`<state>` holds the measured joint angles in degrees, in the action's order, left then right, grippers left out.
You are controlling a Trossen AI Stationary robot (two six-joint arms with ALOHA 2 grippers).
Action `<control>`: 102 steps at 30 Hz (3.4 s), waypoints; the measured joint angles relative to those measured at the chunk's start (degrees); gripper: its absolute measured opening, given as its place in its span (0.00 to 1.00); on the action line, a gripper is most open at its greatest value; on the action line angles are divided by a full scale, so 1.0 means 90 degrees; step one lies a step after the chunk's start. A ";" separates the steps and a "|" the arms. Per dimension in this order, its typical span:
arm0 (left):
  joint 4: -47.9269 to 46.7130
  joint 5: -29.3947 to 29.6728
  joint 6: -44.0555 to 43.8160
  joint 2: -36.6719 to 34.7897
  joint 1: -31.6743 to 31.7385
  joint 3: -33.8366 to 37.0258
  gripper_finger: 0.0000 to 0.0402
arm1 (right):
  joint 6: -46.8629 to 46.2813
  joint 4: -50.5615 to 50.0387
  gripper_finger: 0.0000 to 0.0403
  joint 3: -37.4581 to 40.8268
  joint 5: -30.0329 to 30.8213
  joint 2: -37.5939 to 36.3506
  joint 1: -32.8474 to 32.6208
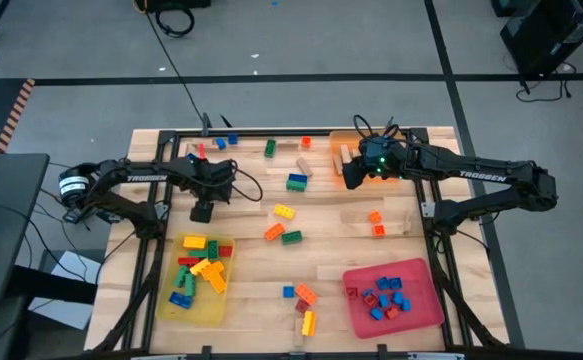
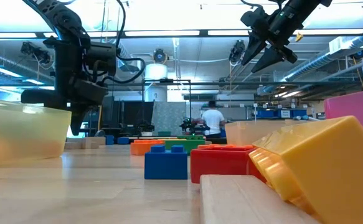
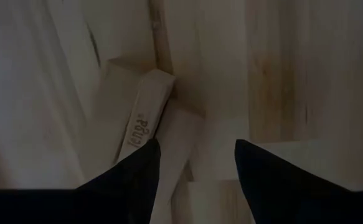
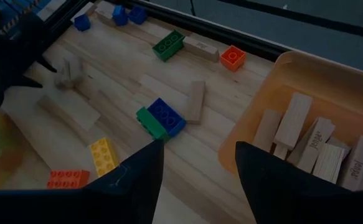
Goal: Sort blocks by size
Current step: Put the brown block into the orange bin
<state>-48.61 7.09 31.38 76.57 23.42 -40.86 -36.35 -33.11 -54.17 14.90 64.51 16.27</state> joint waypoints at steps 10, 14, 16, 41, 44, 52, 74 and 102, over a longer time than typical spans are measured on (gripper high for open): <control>-0.0021 -0.0408 0.0078 0.0003 0.0154 0.0000 0.53 | 0.0012 0.0001 0.53 0.0000 -0.0002 0.0000 0.0000; 0.0010 -0.0413 0.0475 0.0172 0.0249 0.0000 0.53 | 0.0012 0.0001 0.53 0.0000 -0.0002 0.0000 0.0000; 0.0140 -0.0394 0.0485 0.0327 0.0310 0.0000 0.53 | 0.0012 0.0001 0.53 0.0000 -0.0002 0.0000 0.0000; -0.0004 -0.0085 -0.0023 0.1080 0.0412 -0.0128 0.37 | 0.0022 0.0006 0.53 0.0000 -0.0007 0.0000 -0.0007; -0.0375 -0.0020 -0.0512 0.1091 0.0427 -0.0341 0.32 | 0.0046 0.0006 0.53 0.0000 -0.0007 0.0000 -0.0007; -0.0993 -0.0041 -0.1578 0.1082 0.0423 -0.1046 0.31 | 0.0206 0.0006 0.53 0.0000 -0.0007 0.0000 -0.0007; -0.1553 -0.0030 -0.0698 0.1070 0.0440 -0.0433 0.31 | -0.0275 0.0697 0.53 0.0789 -0.0794 0.0000 -0.0067; -0.1042 0.0616 -0.3046 0.0919 0.0901 -0.0449 0.43 | -0.0273 0.1525 0.53 0.0789 -0.0826 0.0000 -0.0063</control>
<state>-57.99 12.64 3.96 84.84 31.53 -44.91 -38.81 -19.39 -47.07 7.46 64.51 15.70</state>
